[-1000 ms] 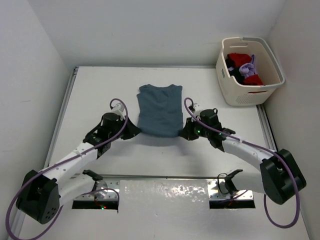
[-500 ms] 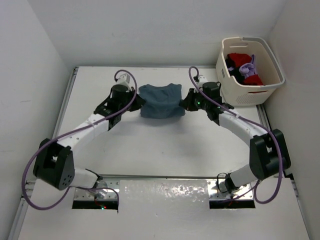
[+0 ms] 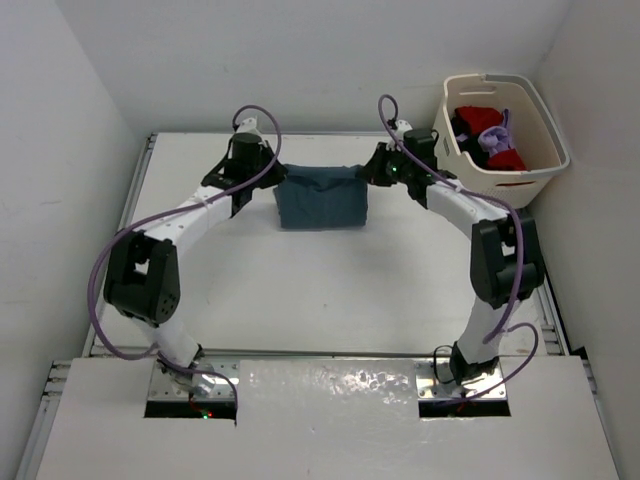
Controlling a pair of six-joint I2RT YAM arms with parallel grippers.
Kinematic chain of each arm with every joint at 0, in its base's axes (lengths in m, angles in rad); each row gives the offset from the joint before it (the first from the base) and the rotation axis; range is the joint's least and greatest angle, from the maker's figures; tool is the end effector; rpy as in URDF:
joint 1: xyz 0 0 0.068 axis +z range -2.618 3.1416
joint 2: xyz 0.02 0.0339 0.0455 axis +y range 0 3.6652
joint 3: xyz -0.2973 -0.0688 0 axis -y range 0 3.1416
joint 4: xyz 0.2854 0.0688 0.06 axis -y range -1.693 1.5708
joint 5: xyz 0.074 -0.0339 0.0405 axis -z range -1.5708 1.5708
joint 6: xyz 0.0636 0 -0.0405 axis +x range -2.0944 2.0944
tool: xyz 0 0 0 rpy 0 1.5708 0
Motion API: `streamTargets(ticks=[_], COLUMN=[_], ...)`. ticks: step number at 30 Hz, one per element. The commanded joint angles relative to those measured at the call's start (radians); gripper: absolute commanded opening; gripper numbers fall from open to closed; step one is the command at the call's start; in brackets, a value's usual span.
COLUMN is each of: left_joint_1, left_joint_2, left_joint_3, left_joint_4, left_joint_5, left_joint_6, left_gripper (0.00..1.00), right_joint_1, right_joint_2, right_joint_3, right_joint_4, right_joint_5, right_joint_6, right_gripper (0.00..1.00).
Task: Fold and stack the t-shirts
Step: Fold the long partially folded tshirt into a neat square
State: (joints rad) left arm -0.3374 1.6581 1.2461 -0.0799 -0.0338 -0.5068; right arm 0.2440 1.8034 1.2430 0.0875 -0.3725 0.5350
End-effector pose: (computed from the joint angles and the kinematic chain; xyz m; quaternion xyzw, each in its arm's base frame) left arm 0.4279 -0.1478 0.2854 -0.0812 0.8541 -0.1972 0.4745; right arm 0.4610 0.1386 0.2412 0.0259 0.8435 0.3408 0.4144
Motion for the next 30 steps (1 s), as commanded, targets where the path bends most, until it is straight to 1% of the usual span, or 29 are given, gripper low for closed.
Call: streamTargets(ticks=[1,4,6,8,9,12,13,19,20,21,22,23,24,25,26,28,29,30], left_joint_1=[0.024,0.043,0.051,0.06,0.061,0.066,0.066,0.087,0.09,0.098,0.101,0.103,0.107,0.112,0.113,0.118,0.118,0.118], left_joint_2=[0.049,0.103,0.146,0.173,0.201,0.268,0.285,0.425,0.454,0.466,0.48,0.492,0.508,0.512,0.517,0.514,0.503,0.494], left_joint_3=[0.076,0.108,0.139,0.163,0.173,0.234,0.255,0.384,0.395,0.407,0.436,0.449,0.457,0.476,0.486,0.518,0.526,0.523], left_joint_4=[0.034,0.048,0.057,0.063,0.103,0.118,0.143,0.115,0.105,0.095,0.086,0.082,0.081,0.081,0.081,0.062,0.045,0.051], left_joint_5=[-0.008,0.005,0.008,0.009,0.009,0.003,0.009,0.029,0.029,0.029,0.044,0.049,0.045,0.044,0.043,0.038,0.038,0.038], left_joint_6=[0.027,0.027,0.03,0.03,0.037,0.057,0.059,0.054,0.045,0.041,0.037,0.039,0.036,0.037,0.039,0.039,0.039,0.039], left_gripper=[0.0,0.0,0.0,0.0,0.0,0.0,0.0,0.0,0.0,0.0,0.04,0.11,0.33,0.39,0.47,0.54,0.62,0.66], right_joint_1=[-0.017,-0.025,-0.028,-0.031,-0.032,-0.035,-0.037,-0.043,-0.045,-0.048,-0.051,-0.051,-0.057,-0.058,-0.06,-0.061,-0.06,-0.06], right_joint_2=[0.071,0.131,0.186,0.241,0.26,0.327,0.355,0.467,0.481,0.511,0.527,0.542,0.571,0.585,0.593,0.596,0.587,0.573], right_joint_3=[0.11,0.177,0.203,0.24,0.281,0.346,0.357,0.475,0.501,0.512,0.527,0.541,0.574,0.598,0.645,0.677,0.676,0.664], right_joint_4=[0.058,0.063,0.119,0.133,0.136,0.136,0.139,0.141,0.147,0.15,0.155,0.156,0.158,0.158,0.14,0.129,0.129,0.135], right_joint_5=[-0.028,-0.052,-0.068,-0.069,-0.074,-0.057,-0.03,-0.028,-0.026,-0.026,-0.028,-0.038,-0.048,-0.058,-0.074,-0.098,-0.106,-0.111], right_joint_6=[0.01,0.005,0.016,0.017,0.01,-0.003,-0.003,0.011,0.017,0.034,0.04,0.046,0.055,0.063,0.069,0.06,0.051,0.043], right_gripper=[0.0,0.0,0.0,0.0,0.0,0.0,0.0,0.0,0.02,0.08,0.21,0.54,0.62,0.67,0.68,0.73,0.99,0.99])
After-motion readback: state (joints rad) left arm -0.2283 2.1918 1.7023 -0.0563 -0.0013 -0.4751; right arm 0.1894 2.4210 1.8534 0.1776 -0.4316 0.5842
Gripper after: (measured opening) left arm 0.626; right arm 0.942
